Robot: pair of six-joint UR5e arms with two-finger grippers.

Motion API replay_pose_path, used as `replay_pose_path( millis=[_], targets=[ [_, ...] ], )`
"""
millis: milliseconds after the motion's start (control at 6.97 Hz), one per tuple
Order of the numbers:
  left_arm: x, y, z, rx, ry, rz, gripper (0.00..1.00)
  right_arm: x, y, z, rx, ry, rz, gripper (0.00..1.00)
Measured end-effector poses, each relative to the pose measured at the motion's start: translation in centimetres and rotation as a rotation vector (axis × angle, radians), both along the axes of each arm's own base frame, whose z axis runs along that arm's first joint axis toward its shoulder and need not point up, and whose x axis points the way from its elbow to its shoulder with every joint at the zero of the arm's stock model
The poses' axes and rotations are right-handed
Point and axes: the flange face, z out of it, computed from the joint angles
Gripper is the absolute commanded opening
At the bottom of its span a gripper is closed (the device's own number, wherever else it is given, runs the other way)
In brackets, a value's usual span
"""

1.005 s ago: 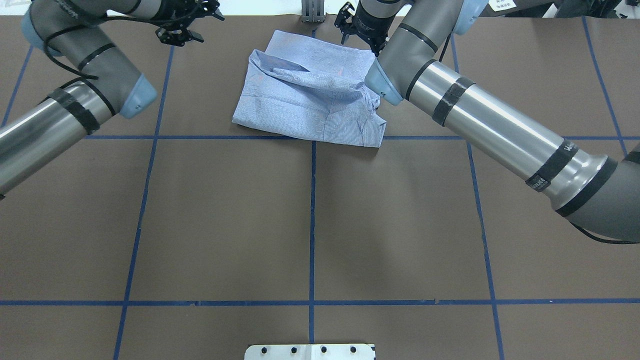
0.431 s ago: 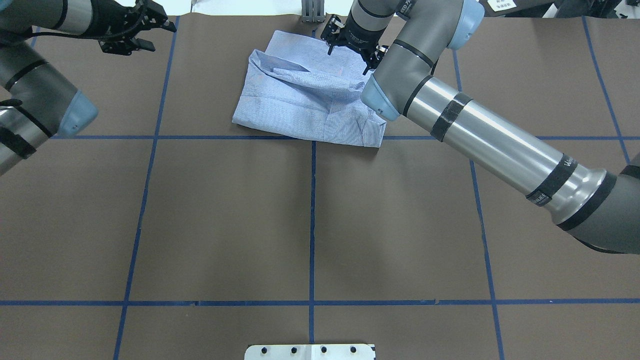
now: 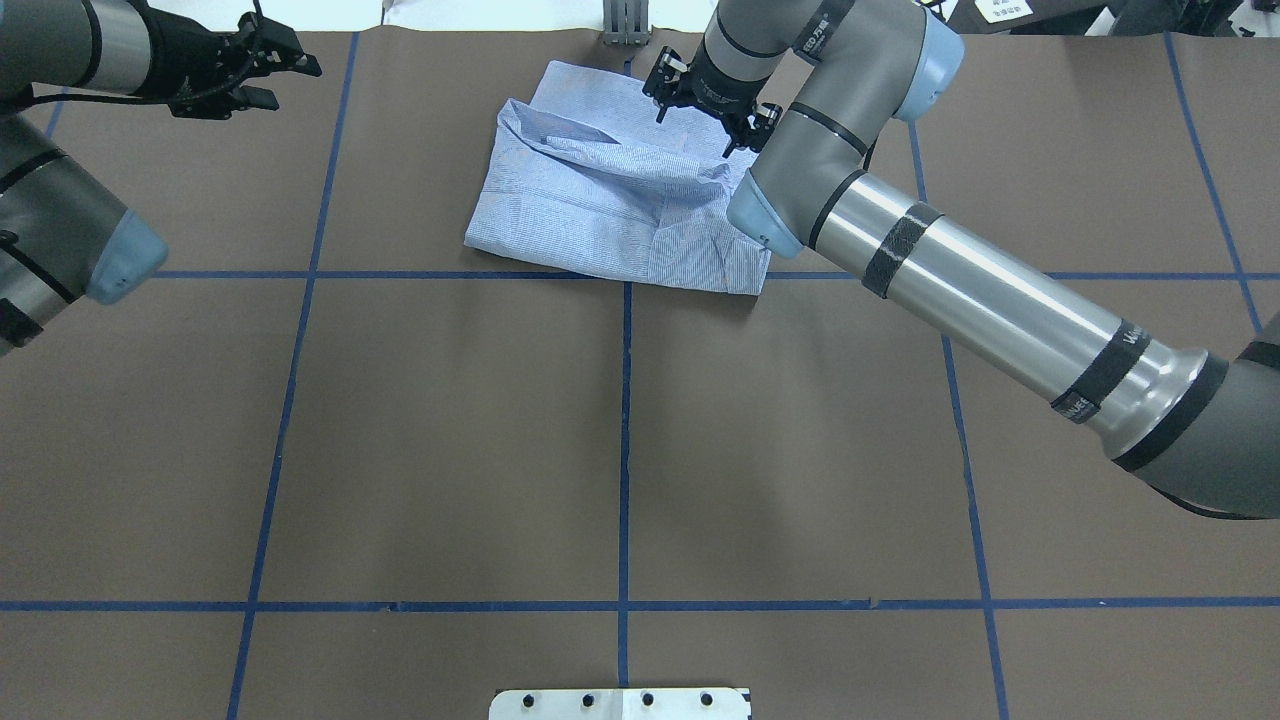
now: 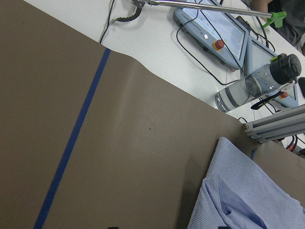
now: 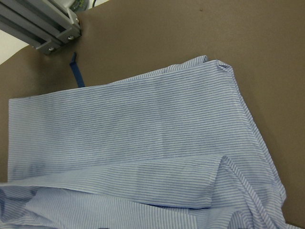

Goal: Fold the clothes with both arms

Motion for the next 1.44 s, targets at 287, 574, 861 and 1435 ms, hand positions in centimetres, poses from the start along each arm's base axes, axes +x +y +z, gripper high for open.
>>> replay_pose_path(
  millis=[287,574,861,1435],
  targets=[
    [0.0,0.0,-0.1,0.013,-0.001,-0.017,0.75,-0.7,-0.5,1.8,0.026,-0.019,0.002,0.67],
    [0.0,0.0,-0.3,0.02,-0.001,-0.022,0.75,-0.9,-0.8,3.0,0.024,-0.021,0.005,0.6],
    [-0.1,-0.1,-0.5,0.024,-0.002,-0.032,0.75,-1.4,-0.7,3.4,0.019,-0.024,0.004,0.57],
    [0.0,-0.3,-0.5,0.025,-0.005,-0.044,0.74,-2.5,0.4,3.4,-0.002,-0.035,-0.007,0.0]
  ],
)
